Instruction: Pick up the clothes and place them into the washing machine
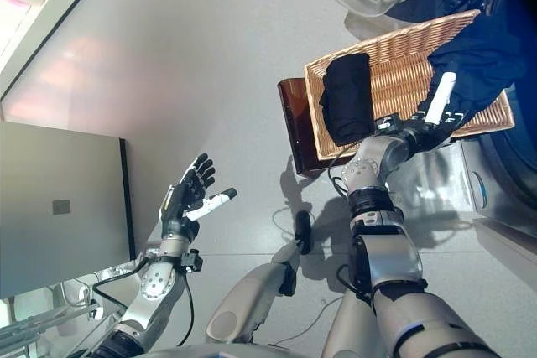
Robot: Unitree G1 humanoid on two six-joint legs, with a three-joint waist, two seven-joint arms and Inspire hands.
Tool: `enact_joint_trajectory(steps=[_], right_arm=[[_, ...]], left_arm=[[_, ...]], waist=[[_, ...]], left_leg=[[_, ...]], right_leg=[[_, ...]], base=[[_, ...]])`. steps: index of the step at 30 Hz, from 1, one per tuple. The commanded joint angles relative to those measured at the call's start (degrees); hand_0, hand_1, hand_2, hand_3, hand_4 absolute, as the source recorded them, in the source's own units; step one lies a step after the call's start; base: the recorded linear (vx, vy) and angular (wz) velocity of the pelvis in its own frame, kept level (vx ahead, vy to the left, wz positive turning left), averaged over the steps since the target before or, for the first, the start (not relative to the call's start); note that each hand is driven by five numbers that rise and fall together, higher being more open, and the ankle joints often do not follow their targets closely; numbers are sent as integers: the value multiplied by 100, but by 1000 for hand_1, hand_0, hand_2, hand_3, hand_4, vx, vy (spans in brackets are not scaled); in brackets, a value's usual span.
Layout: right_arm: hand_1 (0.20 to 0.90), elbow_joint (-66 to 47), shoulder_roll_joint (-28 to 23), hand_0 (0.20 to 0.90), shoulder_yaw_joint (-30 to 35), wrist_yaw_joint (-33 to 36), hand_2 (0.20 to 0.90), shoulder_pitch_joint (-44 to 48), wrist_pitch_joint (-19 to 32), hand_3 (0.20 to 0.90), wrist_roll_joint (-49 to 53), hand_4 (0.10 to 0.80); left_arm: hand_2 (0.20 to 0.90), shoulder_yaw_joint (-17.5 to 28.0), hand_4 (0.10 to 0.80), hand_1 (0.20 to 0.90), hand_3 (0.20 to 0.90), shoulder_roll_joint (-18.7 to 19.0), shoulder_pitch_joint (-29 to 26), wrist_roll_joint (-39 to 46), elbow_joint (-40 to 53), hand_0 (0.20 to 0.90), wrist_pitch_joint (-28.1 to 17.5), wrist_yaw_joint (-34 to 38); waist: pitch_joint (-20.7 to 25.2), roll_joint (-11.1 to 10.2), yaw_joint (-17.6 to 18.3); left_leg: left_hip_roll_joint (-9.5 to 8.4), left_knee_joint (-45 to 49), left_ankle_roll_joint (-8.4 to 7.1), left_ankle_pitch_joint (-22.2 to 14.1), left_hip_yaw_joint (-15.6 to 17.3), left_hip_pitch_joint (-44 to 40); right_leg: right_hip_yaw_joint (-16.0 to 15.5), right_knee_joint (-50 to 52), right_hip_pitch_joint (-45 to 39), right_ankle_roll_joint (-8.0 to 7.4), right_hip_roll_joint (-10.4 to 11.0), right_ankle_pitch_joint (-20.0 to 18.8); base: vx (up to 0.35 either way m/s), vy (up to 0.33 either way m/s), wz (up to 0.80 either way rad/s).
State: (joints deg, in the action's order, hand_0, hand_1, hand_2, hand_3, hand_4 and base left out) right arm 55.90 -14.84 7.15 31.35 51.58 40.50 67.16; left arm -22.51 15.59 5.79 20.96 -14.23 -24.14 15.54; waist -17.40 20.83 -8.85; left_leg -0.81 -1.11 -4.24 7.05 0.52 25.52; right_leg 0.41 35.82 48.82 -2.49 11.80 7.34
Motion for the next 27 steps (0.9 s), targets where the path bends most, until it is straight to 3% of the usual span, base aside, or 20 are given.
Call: enact_joint_trajectory(steps=[1,14,17,27], right_arm=[[900,-26,-489,900,-207,-45,900,766,8,900,-132,800],[900,500,-1420,900,-257,206,900,1430,-290,900,-363,800],[900,361,-1351,900,-294,198,900,1350,-259,900,-423,800],[900,-765,-333,900,-504,4,900,749,152,900,-442,800]], left_arm=[[900,420,800,900,900,416,-153,43,416,900,-442,128],[900,331,800,900,900,472,-126,14,531,900,-475,74],[900,257,800,900,900,450,-182,17,479,900,-450,65],[900,286,800,900,900,350,-260,90,366,900,-401,156]], waist=[[80,-27,-269],[73,235,-549],[87,219,-516],[123,24,-273]], left_leg=[[15,207,-178,-255,66,15],[32,91,-317,-99,-85,89],[56,-15,-333,-73,-124,-21],[42,-8,-298,-151,-63,-221]], right_leg=[[26,-1744,-856,-210,17,-574],[-8,-1172,-483,-190,98,-285],[-59,-1123,-541,-201,90,-231],[-163,-1349,-851,-187,29,-289]], base=[[16,5,-7],[11,-21,6],[56,-32,10],[11,9,-9]])
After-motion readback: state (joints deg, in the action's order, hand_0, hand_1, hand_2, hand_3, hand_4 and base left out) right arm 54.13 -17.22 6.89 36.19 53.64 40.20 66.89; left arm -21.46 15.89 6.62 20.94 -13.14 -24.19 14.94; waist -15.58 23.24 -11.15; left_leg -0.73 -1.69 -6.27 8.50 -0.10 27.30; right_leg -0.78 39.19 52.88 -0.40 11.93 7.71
